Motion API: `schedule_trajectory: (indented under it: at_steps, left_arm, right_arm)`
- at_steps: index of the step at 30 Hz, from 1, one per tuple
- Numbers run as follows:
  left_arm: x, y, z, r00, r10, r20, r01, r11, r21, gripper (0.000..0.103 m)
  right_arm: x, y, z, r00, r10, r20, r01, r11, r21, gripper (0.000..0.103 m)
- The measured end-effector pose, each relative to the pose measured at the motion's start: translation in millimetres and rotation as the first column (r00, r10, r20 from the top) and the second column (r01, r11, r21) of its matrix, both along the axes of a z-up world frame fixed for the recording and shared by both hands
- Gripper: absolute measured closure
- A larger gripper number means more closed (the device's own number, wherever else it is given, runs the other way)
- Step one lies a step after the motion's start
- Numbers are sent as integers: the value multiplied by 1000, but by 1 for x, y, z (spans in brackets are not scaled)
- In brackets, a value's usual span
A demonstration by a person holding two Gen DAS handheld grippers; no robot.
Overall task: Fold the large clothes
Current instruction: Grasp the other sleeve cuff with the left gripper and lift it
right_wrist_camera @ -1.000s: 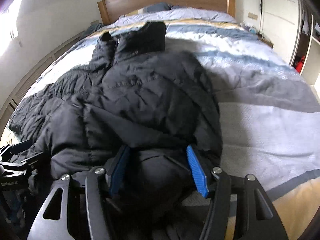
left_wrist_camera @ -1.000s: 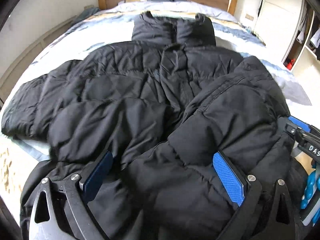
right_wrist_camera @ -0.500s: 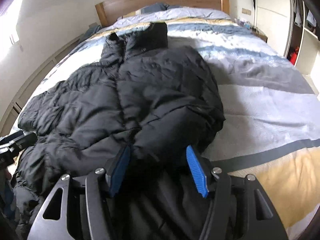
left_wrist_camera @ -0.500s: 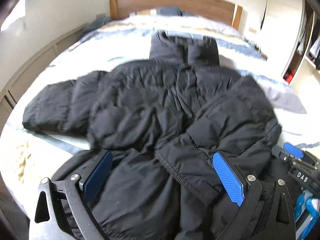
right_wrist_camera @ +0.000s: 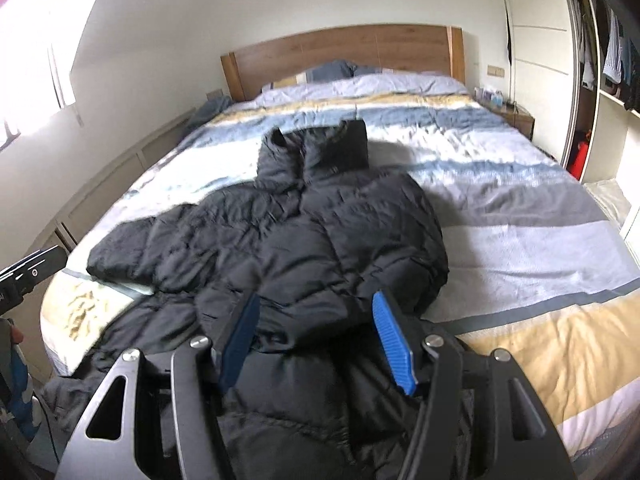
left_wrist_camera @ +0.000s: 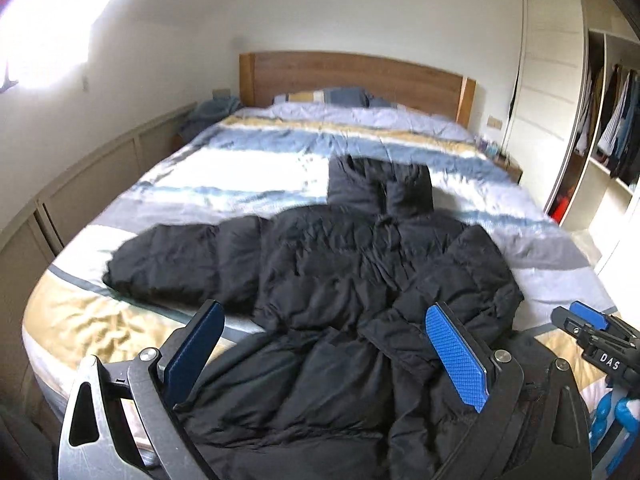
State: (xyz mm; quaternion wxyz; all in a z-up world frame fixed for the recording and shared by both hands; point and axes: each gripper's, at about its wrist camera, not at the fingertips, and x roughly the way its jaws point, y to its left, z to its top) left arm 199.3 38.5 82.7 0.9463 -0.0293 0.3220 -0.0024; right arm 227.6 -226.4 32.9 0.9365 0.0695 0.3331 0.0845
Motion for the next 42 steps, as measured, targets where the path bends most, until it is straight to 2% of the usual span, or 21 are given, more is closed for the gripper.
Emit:
schedule_trajectory:
  at_steps: [4,9,14,18,21,23,24,28,36,40,42]
  left_arm:
    - [-12,50,15,1000,2,17,-1,999,-35,3]
    - [-21,126,17,1000,24,12,-23,996,-85,1]
    - [-17,218,-1,994,101,-34,-105,984,-142,1]
    - [0,282,-28,985,148,-85,-164,958,-235,1]
    - [18,328,-55,979,156,-131,-192,921,-339,1]
    - [32,353,-77,973,164,-160,-217,885,-412,1]
    - [41,368,-90,970,166,-177,-231,858,-459,1]
    - [70,401,-127,958,177,-227,-277,784,-556,4]
    - [118,435,-187,925,210,-318,-375,648,-663,5]
    - [134,443,-208,904,229,-362,-424,594,-684,8]
    - [140,444,-215,899,231,-372,-435,577,-692,10]
  right_arm:
    - [-11,11,19,999,-17,27,16,999,32,46]
    - [-16,25,29,999,-37,32,36,999,40,46]
    - [-16,32,29,997,-73,18,72,997,37,46]
    - [-16,30,29,993,-115,5,115,993,35,46]
    - [-13,24,27,987,-162,-13,162,987,21,46]
    - [-10,20,27,981,-190,-22,191,982,11,46]
    - [-10,18,27,980,-200,-25,200,980,6,46]
    - [-5,10,26,968,-246,-39,246,969,-26,46]
    - [-1,-2,18,951,-299,-73,294,953,-74,46]
    - [-3,-10,14,942,-324,-86,318,945,-84,46]
    - [-5,-16,12,937,-339,-90,331,939,-89,46]
